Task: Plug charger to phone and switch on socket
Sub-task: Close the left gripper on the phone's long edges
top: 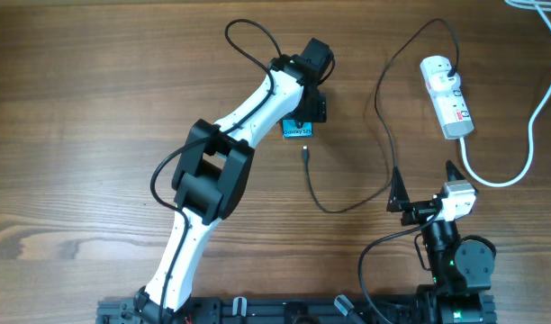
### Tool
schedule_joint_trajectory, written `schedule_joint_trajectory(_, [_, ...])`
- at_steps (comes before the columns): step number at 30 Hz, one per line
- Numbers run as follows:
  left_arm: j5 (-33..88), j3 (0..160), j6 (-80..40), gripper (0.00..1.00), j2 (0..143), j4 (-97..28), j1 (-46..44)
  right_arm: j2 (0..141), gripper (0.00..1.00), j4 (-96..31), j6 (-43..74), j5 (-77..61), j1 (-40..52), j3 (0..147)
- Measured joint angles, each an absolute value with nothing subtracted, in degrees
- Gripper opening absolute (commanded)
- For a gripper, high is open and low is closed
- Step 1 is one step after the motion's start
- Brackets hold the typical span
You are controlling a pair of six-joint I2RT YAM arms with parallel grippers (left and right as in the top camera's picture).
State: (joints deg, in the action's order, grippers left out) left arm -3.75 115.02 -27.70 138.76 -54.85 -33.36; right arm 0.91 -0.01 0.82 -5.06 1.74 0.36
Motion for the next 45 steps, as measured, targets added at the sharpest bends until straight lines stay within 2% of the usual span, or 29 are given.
schedule_joint_trajectory(8, [-4.2, 115.9, -27.7, 0.89, 139.4, -56.1, -33.4, 0.9, 0.99, 0.0, 0.8, -5.1, 1.7, 0.4])
schedule_joint_trajectory(10, [-4.3, 116.0, -27.7, 0.98, 139.5, -56.3, -33.4, 0.9, 1.00, 0.0, 0.8, -5.1, 1.7, 0.4])
schedule_joint_trajectory(12, [-4.7, 116.1, -27.3, 1.00, 139.5, -56.5, -33.4, 0.9, 1.00, 0.0, 0.8, -5.1, 1.7, 0.4])
schedule_joint_trajectory(32, [-5.9, 118.0, -27.1, 1.00, 139.4, -60.2, -33.5, 0.9, 1.00, 0.0, 0.8, -5.1, 1.7, 0.4])
schedule_joint_trajectory(45, [-4.2, 119.2, -29.5, 1.00, 137.0, -58.4, -33.5, 0.9, 1.00, 0.0, 0.8, -5.1, 1.7, 0.4])
